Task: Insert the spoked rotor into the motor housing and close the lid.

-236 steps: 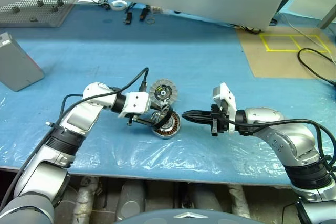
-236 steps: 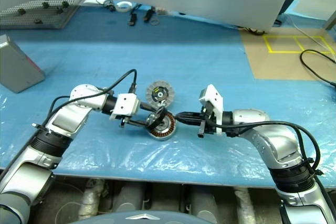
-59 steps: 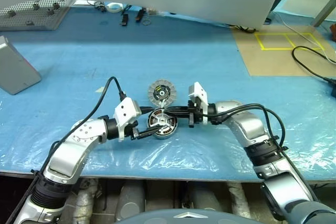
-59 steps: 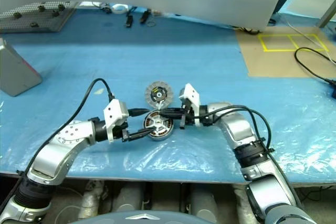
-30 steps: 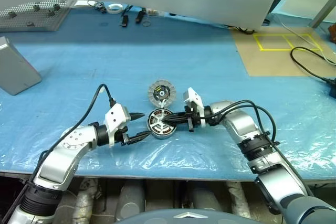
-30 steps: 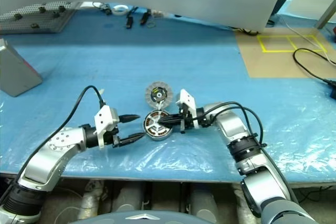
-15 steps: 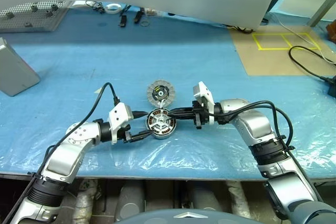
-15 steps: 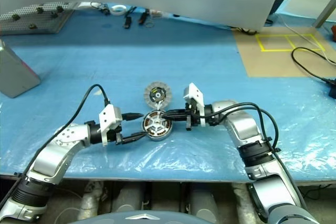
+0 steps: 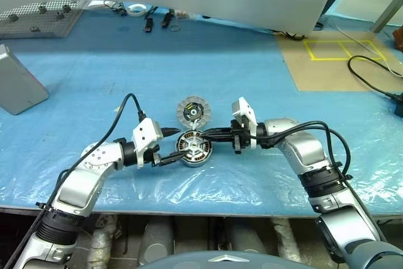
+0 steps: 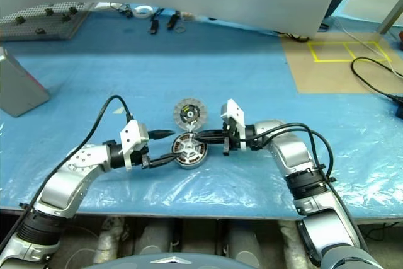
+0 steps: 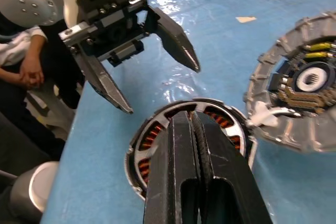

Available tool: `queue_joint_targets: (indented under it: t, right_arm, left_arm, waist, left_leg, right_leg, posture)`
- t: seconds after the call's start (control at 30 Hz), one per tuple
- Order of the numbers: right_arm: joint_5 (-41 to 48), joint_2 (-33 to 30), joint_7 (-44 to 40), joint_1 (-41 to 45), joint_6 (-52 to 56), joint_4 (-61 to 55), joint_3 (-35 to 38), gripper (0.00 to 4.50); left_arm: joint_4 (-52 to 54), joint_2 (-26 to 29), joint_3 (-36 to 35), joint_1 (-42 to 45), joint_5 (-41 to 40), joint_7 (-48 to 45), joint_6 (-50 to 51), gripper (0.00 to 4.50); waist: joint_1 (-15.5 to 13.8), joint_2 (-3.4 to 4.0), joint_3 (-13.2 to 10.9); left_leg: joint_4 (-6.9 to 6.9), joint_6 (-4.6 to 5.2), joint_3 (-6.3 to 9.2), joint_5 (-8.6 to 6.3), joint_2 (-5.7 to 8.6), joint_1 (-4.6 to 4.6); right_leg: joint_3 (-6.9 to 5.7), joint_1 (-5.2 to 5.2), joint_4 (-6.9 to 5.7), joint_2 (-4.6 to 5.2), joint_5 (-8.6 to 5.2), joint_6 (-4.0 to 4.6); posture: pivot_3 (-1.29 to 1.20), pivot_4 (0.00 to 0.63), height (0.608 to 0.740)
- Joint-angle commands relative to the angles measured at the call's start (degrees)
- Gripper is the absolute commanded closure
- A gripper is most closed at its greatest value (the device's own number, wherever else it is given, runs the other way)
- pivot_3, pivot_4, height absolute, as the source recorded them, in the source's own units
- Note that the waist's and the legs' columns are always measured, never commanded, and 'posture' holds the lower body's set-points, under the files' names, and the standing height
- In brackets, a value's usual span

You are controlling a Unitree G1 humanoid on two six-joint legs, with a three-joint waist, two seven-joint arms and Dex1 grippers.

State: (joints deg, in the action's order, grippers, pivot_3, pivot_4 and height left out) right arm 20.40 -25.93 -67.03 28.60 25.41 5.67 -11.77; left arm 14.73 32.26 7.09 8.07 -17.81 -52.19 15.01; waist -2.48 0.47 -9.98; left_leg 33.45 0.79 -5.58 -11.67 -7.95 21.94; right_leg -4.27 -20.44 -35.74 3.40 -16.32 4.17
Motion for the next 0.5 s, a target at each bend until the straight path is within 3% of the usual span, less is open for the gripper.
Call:
queue_joint_targets:
  t: [0.03,0.23,0.5]
  right_arm:
    - [0.2,-0.3,2.8,1.6,-1.1,0.6,3.5,4.5]
    - [1.7,-1.0,2.9,2.8,0.5,1.8,5.5,4.5]
    - [1.9,2.2,7.1,9.1,0.5,13.1,9.8,4.5]
  left_arm:
    - [1.8,0.4,-1.4,-1.2,-0.8,0.3,-0.1,1.16]
    - [0.1,1.1,-3.1,-1.9,-1.3,-0.8,-1.4,1.16]
    - [-1.4,-0.5,-1.7,-1.4,-1.0,-1.9,-3.5,1.16]
  waist:
    - [0.0,0.0,0.0]
    - [0.0,0.0,0.0]
    - [0.0,0.0,0.0]
  left_leg:
    - [0.0,0.0,0.0,0.0,0.0,0.0]
    - [-0.01,0.02,0.0,-0.01,0.0,-0.01]
    - [0.0,0.01,-0.01,0.0,0.0,0.02]
  right_leg:
    - [0.0,0.0,0.0,0.0,0.0,0.0]
    - [0.0,-0.01,-0.01,0.0,0.0,0.0]
    - [0.0,-0.04,-0.02,0.0,0.0,0.01]
  posture:
    - [0.0,0.15,0.74]
    - [0.0,0.15,0.74]
    - [0.0,0.15,0.74]
